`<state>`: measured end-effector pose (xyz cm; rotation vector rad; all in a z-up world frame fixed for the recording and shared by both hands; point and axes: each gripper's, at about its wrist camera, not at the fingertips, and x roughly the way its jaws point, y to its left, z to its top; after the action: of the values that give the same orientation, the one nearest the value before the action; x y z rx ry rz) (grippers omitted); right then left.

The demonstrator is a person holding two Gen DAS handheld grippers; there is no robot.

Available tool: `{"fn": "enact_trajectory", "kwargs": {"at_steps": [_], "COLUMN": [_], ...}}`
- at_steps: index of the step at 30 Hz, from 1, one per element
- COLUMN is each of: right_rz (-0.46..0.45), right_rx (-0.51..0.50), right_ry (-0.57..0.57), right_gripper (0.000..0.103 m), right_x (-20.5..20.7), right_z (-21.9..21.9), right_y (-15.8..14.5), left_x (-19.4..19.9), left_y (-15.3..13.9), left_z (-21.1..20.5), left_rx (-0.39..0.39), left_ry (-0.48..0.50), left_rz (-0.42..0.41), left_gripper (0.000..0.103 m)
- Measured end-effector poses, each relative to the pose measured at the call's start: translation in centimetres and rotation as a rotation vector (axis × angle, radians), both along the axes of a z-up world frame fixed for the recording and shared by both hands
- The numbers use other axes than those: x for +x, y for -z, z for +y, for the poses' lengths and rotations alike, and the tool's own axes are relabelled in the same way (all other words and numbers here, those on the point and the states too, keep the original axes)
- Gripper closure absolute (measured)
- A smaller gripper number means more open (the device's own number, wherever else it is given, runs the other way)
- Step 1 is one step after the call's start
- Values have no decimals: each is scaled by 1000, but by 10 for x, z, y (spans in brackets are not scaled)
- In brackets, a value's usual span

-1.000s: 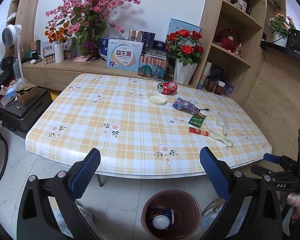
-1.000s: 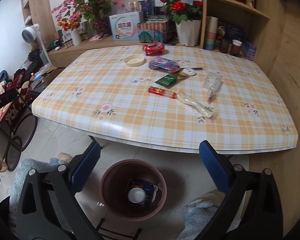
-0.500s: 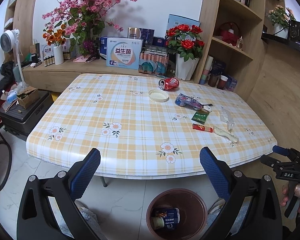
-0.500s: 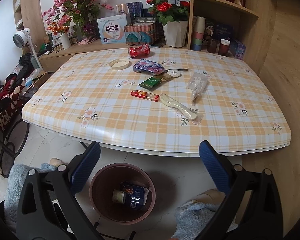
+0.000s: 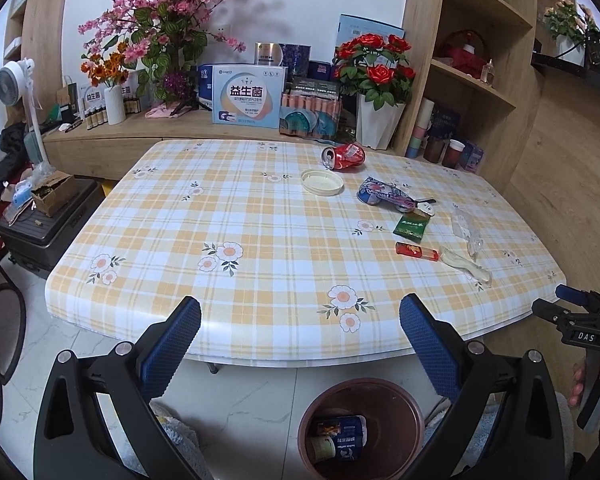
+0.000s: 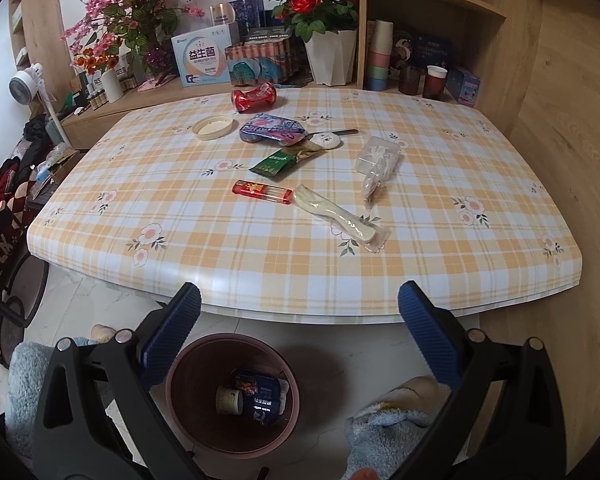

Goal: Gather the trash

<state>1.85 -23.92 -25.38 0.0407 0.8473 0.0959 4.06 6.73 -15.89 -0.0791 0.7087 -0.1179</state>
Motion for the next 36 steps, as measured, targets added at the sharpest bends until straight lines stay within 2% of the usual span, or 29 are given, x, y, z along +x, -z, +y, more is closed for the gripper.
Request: {"fn": "enact_trajectory", "kwargs": {"at_steps": [9, 17, 21, 22, 26, 29, 33, 35, 36], "right_rz": [32, 52, 60, 66, 90, 114, 123, 126, 124], "right_rx": [32, 14, -13, -14, -12, -47, -57, -60, -64], "right_ry": [27, -1, -16, -18, -23, -4, 20, 22, 28], "right_gripper": [6, 6, 6, 6, 6, 6, 6, 6, 6], "right_x": [34, 75, 94, 100, 118, 133, 148, 154, 157], "right_z": [-21, -32, -35, -37, -44, -50, -57, -61, -63], "right_y": [15, 27, 33, 35, 42, 46, 50, 51, 51], "left_x": [33, 89, 126, 137, 185, 221, 272, 291, 299], "left_y": [25, 33, 38, 39, 45, 56, 83, 97, 104], "left_z": [-12, -42, -54, -60, -91, -115, -161, -173, -180], "left_rx": [6, 16, -66, -63, 10, 20, 222, 255, 306], "left_ry": [29, 114, 154, 169, 252, 329, 418, 460, 471], "left_rz": [57, 74, 100, 99, 72, 86, 78, 98, 89], "left_gripper": [6, 6, 6, 6, 6, 6, 34, 34, 37]}}
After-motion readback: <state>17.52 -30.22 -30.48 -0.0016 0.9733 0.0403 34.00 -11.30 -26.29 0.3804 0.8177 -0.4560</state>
